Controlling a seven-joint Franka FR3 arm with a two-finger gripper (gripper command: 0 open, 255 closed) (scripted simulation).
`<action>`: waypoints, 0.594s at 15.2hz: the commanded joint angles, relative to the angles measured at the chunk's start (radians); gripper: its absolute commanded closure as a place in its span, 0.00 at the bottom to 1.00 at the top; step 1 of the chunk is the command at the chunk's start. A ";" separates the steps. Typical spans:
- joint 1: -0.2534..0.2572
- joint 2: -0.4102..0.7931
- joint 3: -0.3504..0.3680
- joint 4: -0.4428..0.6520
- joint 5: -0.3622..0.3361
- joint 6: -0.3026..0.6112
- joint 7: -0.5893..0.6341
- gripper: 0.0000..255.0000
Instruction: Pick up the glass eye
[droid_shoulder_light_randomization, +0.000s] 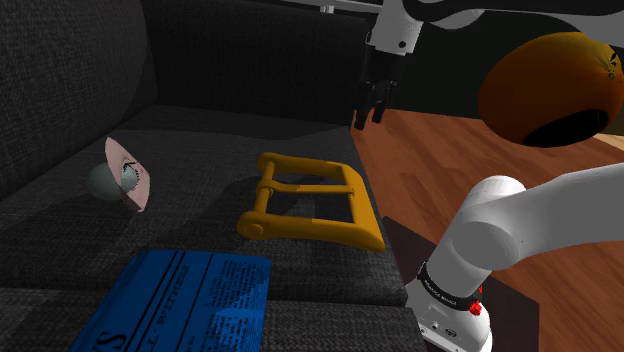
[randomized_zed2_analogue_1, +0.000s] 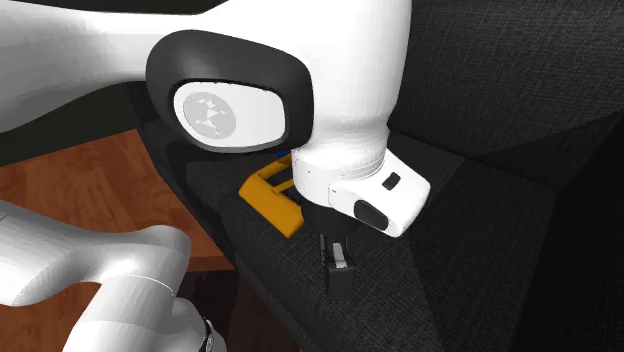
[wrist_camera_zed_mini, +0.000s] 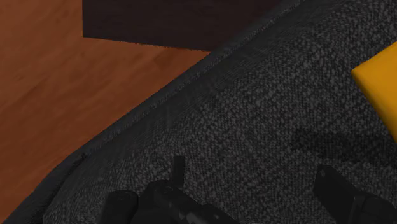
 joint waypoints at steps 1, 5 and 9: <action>0.000 0.000 0.000 0.000 0.000 0.000 0.000 0.00; 0.031 0.030 0.098 0.027 0.055 0.015 0.109 0.00; 0.058 0.082 0.193 0.075 0.099 0.034 0.217 0.00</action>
